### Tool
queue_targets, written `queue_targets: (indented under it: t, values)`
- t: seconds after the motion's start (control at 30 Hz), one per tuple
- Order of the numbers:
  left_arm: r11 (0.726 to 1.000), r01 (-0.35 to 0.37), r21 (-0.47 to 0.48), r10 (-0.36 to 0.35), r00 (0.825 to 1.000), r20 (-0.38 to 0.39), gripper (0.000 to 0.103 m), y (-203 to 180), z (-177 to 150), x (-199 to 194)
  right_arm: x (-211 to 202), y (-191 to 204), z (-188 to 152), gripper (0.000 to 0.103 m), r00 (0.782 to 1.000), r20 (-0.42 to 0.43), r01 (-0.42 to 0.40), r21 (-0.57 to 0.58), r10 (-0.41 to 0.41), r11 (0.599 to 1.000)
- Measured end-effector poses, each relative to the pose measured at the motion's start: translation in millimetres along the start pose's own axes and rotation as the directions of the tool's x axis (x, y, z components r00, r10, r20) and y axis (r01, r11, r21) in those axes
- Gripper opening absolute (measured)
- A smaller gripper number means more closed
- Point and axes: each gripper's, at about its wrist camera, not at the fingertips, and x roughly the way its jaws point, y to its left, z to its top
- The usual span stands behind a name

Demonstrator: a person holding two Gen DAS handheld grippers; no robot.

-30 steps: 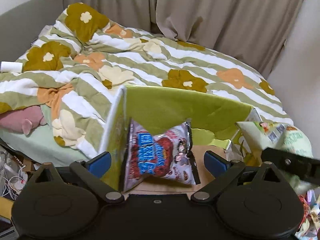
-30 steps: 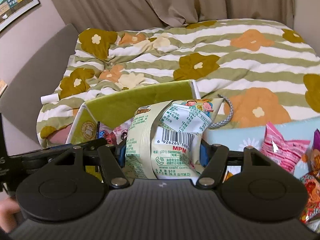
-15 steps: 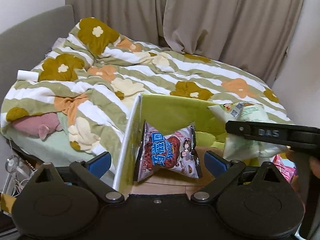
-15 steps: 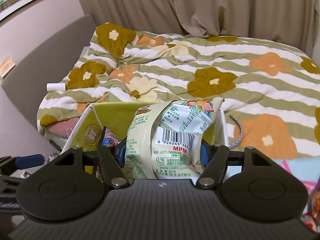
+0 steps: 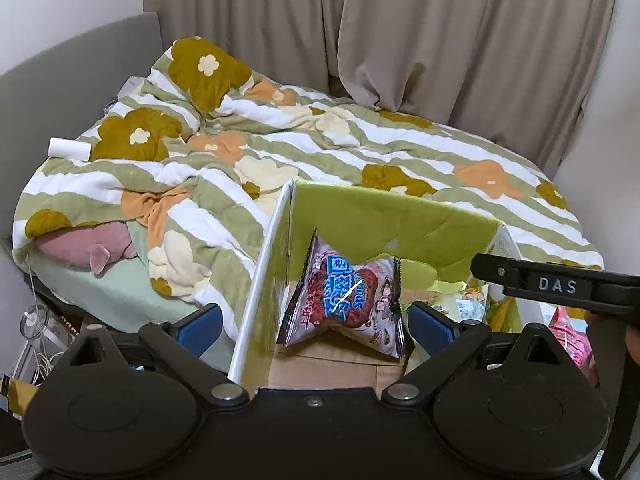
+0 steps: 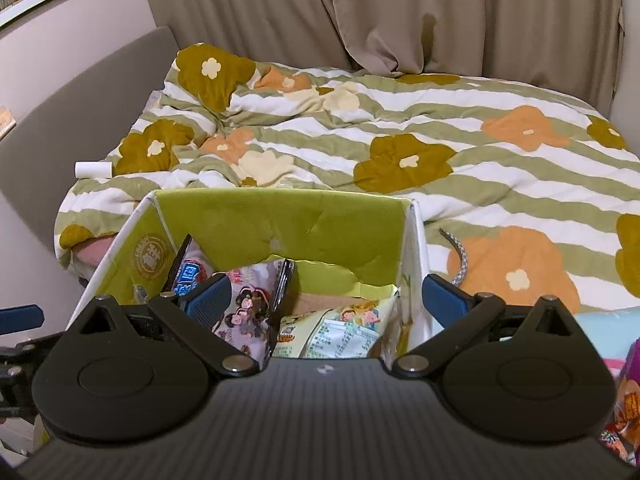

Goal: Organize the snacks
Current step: 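Move both tools back over the snack pile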

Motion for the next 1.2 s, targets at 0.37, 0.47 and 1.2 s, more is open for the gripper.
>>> queue_targets:
  t: [0.37,0.47,1.2]
  values:
    - [0.998,0.030,0.057,-0.035,0.995,0.093,0.101,-7.4,9.1,-39.5,-58.0,8.4,3.9,0.103,0.998,0.051,0.031,-0.019,-0.029,0.999]
    - [0.994,0.054,0.097,-0.065,0.991,0.116,0.101,-14.1,9.7,-50.4,-80.9,11.0,1.0,0.103,0.995,0.086,0.049,-0.008,-0.048,0.999]
    - [0.929,0.253,0.272,-0.287,0.953,0.095,0.101,-165.4,-40.9,-93.4,-234.4,-113.4,-85.1,0.103,0.936,0.171,0.261,0.247,-0.307,0.933]
